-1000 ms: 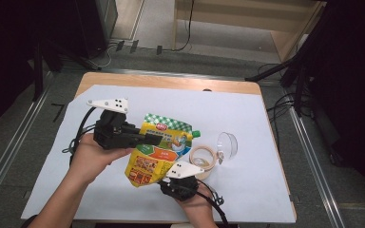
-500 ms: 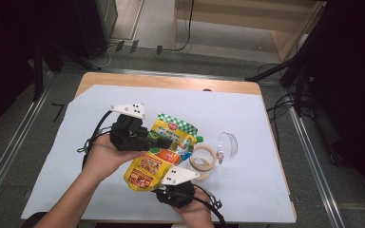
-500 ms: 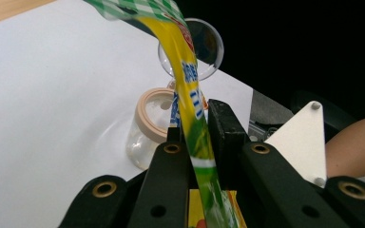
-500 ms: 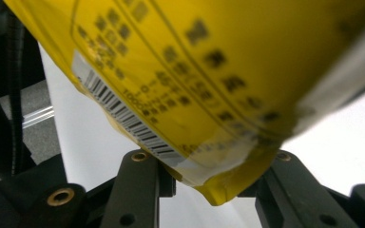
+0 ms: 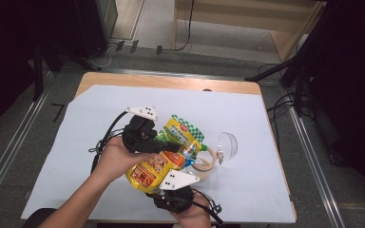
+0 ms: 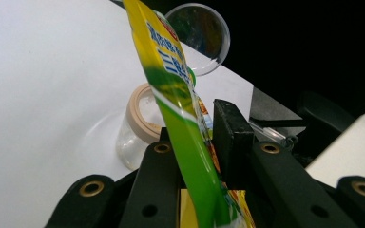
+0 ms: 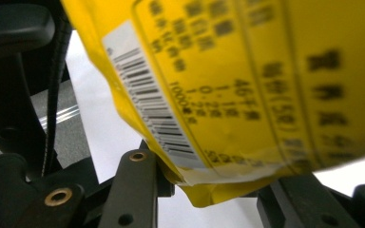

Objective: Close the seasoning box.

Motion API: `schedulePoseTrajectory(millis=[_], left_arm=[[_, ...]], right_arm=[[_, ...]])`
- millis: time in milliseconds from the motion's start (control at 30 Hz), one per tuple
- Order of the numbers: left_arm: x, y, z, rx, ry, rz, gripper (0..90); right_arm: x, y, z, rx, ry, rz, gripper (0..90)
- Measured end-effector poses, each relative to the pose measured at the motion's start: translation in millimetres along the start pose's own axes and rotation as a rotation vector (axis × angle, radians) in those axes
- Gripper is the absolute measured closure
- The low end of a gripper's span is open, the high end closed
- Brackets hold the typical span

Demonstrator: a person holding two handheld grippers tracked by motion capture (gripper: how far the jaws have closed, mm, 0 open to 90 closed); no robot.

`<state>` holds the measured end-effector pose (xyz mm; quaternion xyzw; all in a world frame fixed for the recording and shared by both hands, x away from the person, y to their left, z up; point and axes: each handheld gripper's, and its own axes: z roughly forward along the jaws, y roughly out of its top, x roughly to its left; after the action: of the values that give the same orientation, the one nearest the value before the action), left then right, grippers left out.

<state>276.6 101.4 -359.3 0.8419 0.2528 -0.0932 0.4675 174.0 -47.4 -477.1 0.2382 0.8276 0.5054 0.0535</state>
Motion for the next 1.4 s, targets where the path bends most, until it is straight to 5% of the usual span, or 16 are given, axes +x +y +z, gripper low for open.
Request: schedulePoseTrajectory(millis=[500, 833, 1200, 1400], left_arm=[[0.5, 2.1, 16.8, 0.077, -0.013, -0.069, 70.5], [4.6, 2.2, 14.1, 0.094, 0.006, -0.113, 81.0], [8.3, 4.9, 13.4, 0.109, 0.008, -0.151, 81.3], [10.5, 13.2, 12.3, 0.126, -0.015, -0.167, 75.4]], right_arm=[[3.1, 5.2, 3.1, -0.016, 0.028, 0.017, 64.3], [8.1, 7.9, 2.0, -0.007, -0.002, -0.049, 62.7], [10.2, 9.0, 3.8, 0.014, -0.001, -0.093, 64.1], [7.1, 14.3, 1.8, -0.015, 0.022, -0.021, 66.0]])
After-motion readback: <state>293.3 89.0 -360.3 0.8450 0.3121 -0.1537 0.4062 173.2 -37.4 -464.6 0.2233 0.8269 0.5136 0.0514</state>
